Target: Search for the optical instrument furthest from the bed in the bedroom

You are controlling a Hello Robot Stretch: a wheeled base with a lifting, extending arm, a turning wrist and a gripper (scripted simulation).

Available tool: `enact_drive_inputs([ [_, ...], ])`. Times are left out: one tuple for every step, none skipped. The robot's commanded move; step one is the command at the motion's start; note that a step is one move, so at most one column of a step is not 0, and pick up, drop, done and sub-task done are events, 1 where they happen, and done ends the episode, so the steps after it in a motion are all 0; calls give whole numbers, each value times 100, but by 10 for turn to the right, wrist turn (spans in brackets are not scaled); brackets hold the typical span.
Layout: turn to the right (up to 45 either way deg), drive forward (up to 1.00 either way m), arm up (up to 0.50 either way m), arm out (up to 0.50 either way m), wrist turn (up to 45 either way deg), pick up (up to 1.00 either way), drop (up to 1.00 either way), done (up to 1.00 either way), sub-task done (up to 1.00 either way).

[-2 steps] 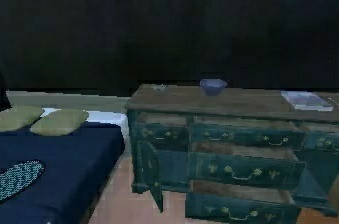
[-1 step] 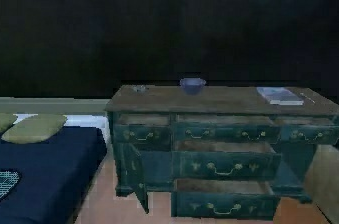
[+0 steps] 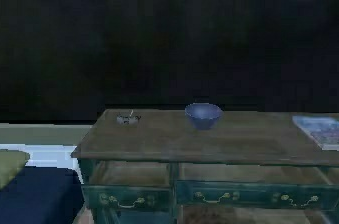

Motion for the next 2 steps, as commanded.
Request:
enact_drive_inputs([
  [450,0,0,0,0,0,0,0,0],
  [450,0,0,0,0,0,0,0,0],
])
